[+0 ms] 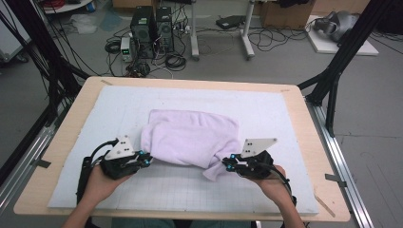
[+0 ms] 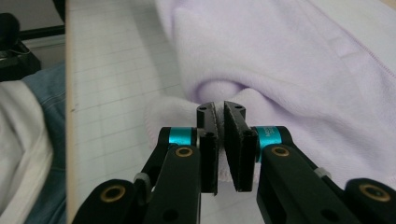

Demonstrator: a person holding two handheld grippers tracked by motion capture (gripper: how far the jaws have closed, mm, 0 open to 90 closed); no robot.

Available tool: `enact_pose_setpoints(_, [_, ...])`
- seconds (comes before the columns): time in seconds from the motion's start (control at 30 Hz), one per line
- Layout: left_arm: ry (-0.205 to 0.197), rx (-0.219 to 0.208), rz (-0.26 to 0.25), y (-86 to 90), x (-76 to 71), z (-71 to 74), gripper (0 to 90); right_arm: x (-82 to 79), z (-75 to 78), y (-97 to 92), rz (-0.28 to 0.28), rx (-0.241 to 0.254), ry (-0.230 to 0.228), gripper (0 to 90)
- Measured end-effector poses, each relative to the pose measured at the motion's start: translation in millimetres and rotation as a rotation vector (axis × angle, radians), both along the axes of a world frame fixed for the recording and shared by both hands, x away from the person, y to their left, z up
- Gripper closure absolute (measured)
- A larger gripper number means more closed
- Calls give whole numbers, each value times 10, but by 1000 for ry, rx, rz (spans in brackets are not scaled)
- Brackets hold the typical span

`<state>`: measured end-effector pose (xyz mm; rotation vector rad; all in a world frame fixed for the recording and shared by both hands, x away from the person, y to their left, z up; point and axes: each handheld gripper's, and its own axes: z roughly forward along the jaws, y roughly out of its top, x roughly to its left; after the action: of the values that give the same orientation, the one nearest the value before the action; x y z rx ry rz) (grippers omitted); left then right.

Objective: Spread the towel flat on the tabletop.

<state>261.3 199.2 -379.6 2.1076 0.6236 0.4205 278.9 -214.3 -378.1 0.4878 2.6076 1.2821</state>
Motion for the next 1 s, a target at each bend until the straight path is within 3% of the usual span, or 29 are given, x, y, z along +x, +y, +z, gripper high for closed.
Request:
enact_pose_setpoints(0.13, [-40,-5,-2,133,-225,137,836,-173,121,-94,22,5,-14,847])
enact_pose_setpoints(0.27, [-23,-15,-12,227,-332,157,832,-221,176,-203,22,3,-17,843])
enact_pose_setpoints(0.3, [-12,-18,-20,244,-329,142,814,-210,172,-233,13,7,-4,814])
enact_pose_setpoints(0.37, [-2,-28,-4,275,-295,114,671,-167,163,-279,-12,32,27,741])
enact_pose_setpoints(0.43, [11,-54,6,291,-223,96,570,-137,158,-276,-16,42,28,680])
enact_pose_setpoints(0.53, [26,-55,9,227,-91,18,520,-59,111,-186,-20,46,37,631])
enact_pose_setpoints(0.7, [84,-8,-12,18,112,-245,519,117,-183,34,-7,9,89,573])
enact_pose_setpoints(0.93, [158,152,-49,-159,307,-551,569,226,-535,222,-9,-112,155,563])
enact_pose_setpoints(1.0, [161,140,-69,-166,308,-562,636,215,-613,242,-19,-125,151,593])
